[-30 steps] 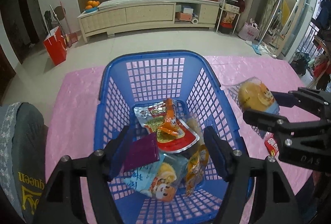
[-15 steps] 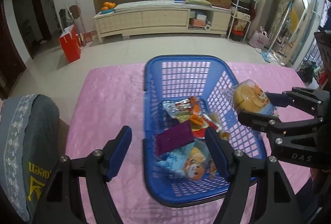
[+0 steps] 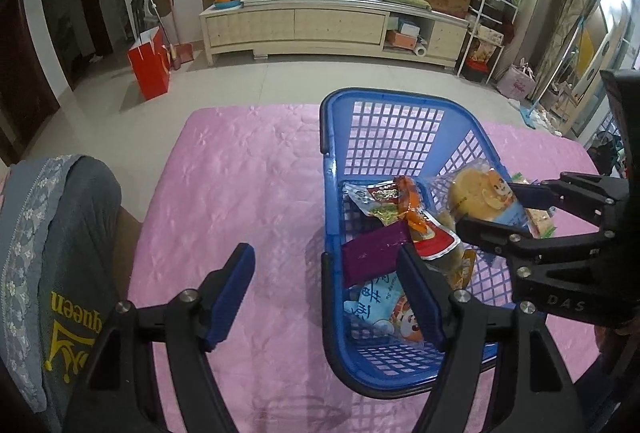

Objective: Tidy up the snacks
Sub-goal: 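Open the left tool to drop the wafer stick while the right tool drops the biscuit pack, then withdraw both tools from the basket toward the remaining snacks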

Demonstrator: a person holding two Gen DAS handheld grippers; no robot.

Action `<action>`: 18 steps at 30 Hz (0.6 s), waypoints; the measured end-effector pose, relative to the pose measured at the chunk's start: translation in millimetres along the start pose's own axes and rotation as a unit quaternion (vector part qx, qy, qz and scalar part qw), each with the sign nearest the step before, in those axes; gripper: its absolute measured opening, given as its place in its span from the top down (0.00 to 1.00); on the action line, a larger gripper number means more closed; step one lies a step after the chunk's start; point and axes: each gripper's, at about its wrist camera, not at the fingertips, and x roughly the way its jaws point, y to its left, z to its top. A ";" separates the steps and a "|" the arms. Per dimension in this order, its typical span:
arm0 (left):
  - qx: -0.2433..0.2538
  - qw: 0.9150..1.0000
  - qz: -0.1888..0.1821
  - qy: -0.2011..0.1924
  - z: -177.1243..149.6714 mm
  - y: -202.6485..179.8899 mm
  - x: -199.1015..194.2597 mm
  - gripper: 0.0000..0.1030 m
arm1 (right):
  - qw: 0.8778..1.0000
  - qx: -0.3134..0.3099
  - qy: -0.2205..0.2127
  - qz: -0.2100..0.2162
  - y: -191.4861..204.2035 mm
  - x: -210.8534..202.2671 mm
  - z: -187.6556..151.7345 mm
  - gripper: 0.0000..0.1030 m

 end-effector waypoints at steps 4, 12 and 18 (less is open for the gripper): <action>-0.001 1.000 0.003 0.003 -2.0 0.5 0.1 0.31 | 1.000 0.002 -0.002 -0.002 -1.1 4.2 -0.4 0.43; -0.003 1.000 -0.003 0.001 -8.6 -2.2 -8.8 0.31 | 1.000 0.009 -0.011 -0.014 -4.6 -9.3 -5.3 0.16; 0.000 1.000 -0.011 -0.010 -10.8 -17.1 -26.5 0.31 | 0.999 0.016 -0.025 -0.020 -10.8 -38.2 -13.6 0.16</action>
